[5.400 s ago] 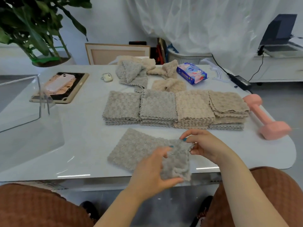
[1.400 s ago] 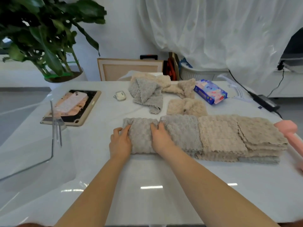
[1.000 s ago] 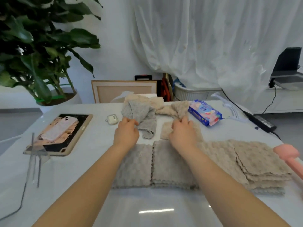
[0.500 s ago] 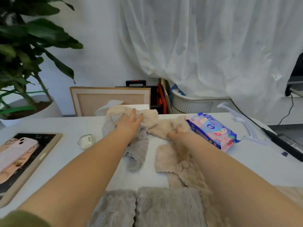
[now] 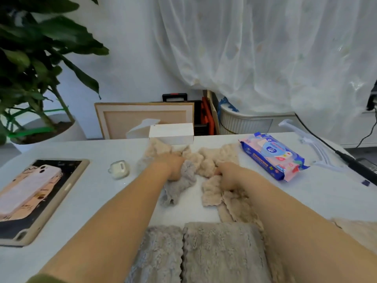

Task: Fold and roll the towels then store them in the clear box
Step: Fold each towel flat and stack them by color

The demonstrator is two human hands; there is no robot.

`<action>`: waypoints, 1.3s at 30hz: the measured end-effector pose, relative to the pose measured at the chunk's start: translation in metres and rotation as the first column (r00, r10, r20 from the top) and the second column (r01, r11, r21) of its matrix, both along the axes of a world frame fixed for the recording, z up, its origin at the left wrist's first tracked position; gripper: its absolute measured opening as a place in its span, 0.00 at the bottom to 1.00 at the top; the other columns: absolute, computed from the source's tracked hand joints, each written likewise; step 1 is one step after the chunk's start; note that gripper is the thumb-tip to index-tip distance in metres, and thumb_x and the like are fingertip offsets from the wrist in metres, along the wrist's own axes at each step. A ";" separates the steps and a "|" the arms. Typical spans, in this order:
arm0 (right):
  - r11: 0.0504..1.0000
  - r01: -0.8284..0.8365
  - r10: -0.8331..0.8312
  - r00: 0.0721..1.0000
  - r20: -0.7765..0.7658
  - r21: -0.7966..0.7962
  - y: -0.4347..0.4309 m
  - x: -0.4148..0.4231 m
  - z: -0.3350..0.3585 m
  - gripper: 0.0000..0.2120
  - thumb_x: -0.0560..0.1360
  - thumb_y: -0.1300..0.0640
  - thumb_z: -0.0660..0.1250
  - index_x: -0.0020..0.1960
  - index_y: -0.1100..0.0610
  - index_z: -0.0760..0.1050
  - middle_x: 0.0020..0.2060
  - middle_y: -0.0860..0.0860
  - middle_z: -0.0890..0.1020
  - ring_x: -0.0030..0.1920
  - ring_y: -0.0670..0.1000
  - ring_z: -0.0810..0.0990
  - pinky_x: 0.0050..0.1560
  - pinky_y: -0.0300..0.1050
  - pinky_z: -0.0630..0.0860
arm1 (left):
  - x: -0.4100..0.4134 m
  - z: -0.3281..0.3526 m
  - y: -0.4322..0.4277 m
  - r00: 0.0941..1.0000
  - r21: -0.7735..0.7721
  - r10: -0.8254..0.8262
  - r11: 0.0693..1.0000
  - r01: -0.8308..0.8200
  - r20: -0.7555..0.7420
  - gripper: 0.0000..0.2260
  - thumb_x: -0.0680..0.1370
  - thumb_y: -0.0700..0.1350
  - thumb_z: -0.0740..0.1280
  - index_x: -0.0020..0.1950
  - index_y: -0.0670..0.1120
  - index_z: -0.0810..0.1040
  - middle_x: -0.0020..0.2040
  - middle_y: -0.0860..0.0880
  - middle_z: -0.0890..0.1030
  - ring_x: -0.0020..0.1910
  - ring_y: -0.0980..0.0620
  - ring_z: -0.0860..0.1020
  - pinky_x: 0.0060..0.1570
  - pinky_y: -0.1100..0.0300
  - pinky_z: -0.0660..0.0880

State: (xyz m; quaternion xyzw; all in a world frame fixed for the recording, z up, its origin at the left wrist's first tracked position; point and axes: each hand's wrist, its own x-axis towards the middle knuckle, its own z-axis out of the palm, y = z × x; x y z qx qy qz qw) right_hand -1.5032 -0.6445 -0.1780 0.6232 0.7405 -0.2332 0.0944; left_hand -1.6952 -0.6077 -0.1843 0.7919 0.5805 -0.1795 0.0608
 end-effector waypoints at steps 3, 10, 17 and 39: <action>0.976 -0.119 0.106 0.991 0.081 0.184 -0.035 -0.011 -0.006 0.08 0.72 0.64 0.64 0.50 0.56 0.75 0.52 0.54 0.73 0.54 0.58 0.75 0.48 0.44 0.72 | -0.002 -0.004 -0.031 0.999 0.015 -0.009 1.000 0.009 0.033 0.27 0.77 0.41 0.63 0.75 0.50 0.60 0.73 0.44 0.62 0.69 0.39 0.65 0.65 0.46 0.67; 0.724 -0.360 0.270 0.933 0.237 0.589 -0.059 -0.040 0.063 0.24 0.75 0.61 0.63 0.69 0.57 0.64 0.64 0.59 0.67 0.55 0.63 0.73 0.49 0.53 0.70 | -0.023 0.058 -0.090 0.954 0.409 0.115 0.884 -0.225 0.277 0.25 0.75 0.43 0.63 0.71 0.52 0.61 0.66 0.46 0.65 0.63 0.41 0.64 0.56 0.48 0.69; 0.653 -0.190 0.434 0.887 -0.157 0.734 -0.105 -0.166 0.125 0.36 0.69 0.61 0.68 0.74 0.56 0.57 0.68 0.55 0.61 0.61 0.59 0.69 0.48 0.50 0.73 | -0.141 0.125 -0.185 0.800 0.462 0.276 0.696 -0.549 0.533 0.28 0.70 0.44 0.64 0.69 0.52 0.62 0.61 0.45 0.70 0.59 0.40 0.69 0.54 0.49 0.70; 0.760 -0.433 0.453 0.888 0.083 0.485 -0.200 -0.256 0.061 0.18 0.71 0.64 0.61 0.60 0.55 0.74 0.61 0.54 0.65 0.56 0.59 0.73 0.45 0.46 0.70 | -0.176 0.018 -0.337 0.637 0.131 0.636 0.655 -0.744 0.435 0.40 0.78 0.42 0.62 0.77 0.48 0.33 0.77 0.41 0.41 0.73 0.42 0.58 0.65 0.56 0.66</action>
